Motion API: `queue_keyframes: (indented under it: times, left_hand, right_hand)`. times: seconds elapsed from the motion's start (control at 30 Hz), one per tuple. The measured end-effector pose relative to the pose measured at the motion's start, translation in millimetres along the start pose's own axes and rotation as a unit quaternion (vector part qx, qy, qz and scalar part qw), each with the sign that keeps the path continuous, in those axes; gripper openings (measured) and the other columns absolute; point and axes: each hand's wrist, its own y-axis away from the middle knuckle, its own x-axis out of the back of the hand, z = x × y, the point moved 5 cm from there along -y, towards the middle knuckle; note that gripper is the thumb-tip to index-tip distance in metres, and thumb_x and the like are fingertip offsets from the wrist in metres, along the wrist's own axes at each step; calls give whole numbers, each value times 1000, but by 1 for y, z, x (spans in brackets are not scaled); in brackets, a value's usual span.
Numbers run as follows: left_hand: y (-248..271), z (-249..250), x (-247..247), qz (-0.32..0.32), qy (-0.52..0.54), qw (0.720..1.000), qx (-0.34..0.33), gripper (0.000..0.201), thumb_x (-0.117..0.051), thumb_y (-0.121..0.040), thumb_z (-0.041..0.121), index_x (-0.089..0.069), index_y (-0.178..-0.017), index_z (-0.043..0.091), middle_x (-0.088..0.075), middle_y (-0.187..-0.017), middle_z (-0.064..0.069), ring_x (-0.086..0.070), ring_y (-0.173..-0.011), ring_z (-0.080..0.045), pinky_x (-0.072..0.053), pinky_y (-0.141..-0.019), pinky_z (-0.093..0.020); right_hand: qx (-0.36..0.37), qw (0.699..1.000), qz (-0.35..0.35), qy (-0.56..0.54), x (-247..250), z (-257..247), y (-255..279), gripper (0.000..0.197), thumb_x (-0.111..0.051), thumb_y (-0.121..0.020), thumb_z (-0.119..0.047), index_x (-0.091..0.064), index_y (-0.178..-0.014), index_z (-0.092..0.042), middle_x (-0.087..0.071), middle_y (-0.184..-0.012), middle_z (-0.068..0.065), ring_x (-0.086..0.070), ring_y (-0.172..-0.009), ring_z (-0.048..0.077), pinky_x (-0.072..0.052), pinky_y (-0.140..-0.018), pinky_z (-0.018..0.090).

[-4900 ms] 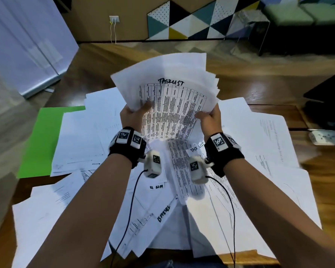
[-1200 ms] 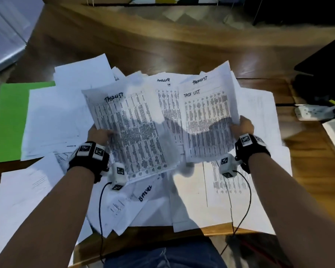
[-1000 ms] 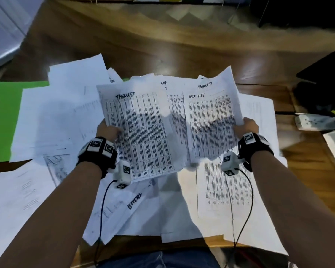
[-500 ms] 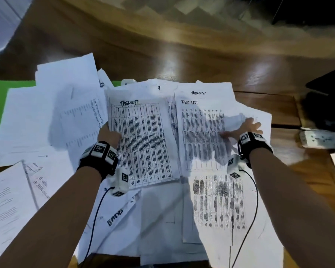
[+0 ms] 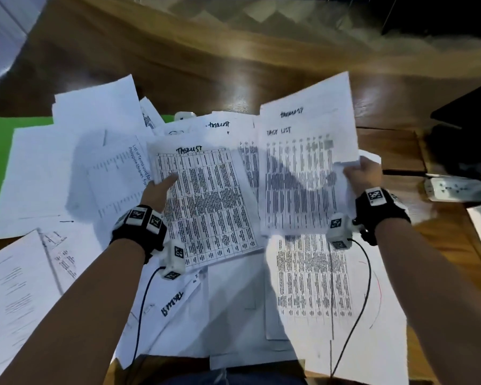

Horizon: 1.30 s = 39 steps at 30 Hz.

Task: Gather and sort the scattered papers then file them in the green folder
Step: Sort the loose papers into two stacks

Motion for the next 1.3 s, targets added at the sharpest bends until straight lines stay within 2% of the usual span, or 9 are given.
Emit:
queue_keyframes:
  times: [0.17, 0.3, 0.43, 0.57, 0.83, 0.9, 1.0, 1.17, 1.3]
  left_hand:
    - [4, -2, 2, -15, 57, 998, 24, 83, -63, -87, 34, -15, -151, 14, -19, -157, -11, -23, -143, -31, -25, -115, -48]
    - [6, 4, 5, 0, -2, 1000, 23, 74, -51, -93, 1, -5, -151, 5, -13, -158, -18, -55, -92, -33, -48, -64, -16]
    - [12, 10, 8, -24, -115, 992, -35, 73, -52, -93, 2, -8, -151, 5, -13, -158, -15, -27, -142, -33, -31, -113, -40]
    - [10, 3, 9, -43, -14, 999, -17, 73, -53, -87, 43, -28, -146, 7, -31, -150, -24, -37, -135, -41, -32, -111, -53]
    - [8, -8, 7, -103, 190, 975, 46, 94, -59, -65, 76, -39, -142, 26, -43, -147, -8, -47, -130, -30, -35, -108, -52]
    - [-3, -15, 5, -116, 149, 981, 43, 110, -70, -50, 76, -39, -143, 27, -42, -147, -6, -42, -133, -31, -32, -108, -55]
    - [-4, -12, 6, -97, 11, 995, -26, 136, -83, -36, 68, -27, -148, 15, -37, -150, -13, -38, -136, -32, -32, -110, -55]
    - [-33, -34, 7, -61, -108, 990, -59, 141, -85, -34, 65, -19, -149, 18, -29, -155, -9, -29, -142, -29, -26, -114, -54]
    - [6, -5, 3, -20, -117, 990, -70, 95, -80, -71, 23, -26, -147, 3, -32, -152, -13, -32, -140, -32, -26, -115, -48]
  right_hand:
    - [36, 986, 20, -164, 18, -15, 8, 16, -58, -85, 1, -64, -80, -13, -66, -82, 5, -60, -86, 22, -51, -78, 34]
    - [23, 979, 22, -200, 24, -25, 5, 30, -58, -87, 2, -58, -68, -21, -65, -50, -15, -60, -60, 1, -48, -57, 13]
    - [36, 982, 32, -182, 29, -49, 6, 24, -59, -87, 1, -58, -68, -13, -64, -54, -11, -52, -60, 8, -44, -65, 27]
    - [11, 987, -46, -156, 5, -69, 9, 33, -54, -92, -7, -54, -117, 14, -54, -64, 10, -46, -57, 15, -40, -59, 26]
    - [-11, 961, -234, -148, -106, -29, 66, 22, -66, -72, 17, -60, -67, -3, -56, -44, -3, -51, -40, 0, -39, -50, 18]
    - [12, 974, -223, -40, -128, -16, 76, 6, -60, -81, 2, -61, -85, -3, -69, -68, 4, -61, -69, 11, -45, -66, 21]
    - [22, 967, -251, 38, -151, -14, 101, 51, -58, -78, -20, -56, -123, 2, -62, -121, 20, -60, -109, 31, -46, -88, 32]
    - [39, 972, -218, 80, -172, -24, 118, 47, -47, -95, -9, -26, -137, -7, -57, -122, 12, -59, -104, 32, -48, -86, 34]
    - [141, 960, -185, 155, -184, -43, 115, 62, -50, -94, -4, -17, -147, -7, -42, -140, 14, -50, -121, 29, -42, -89, 28]
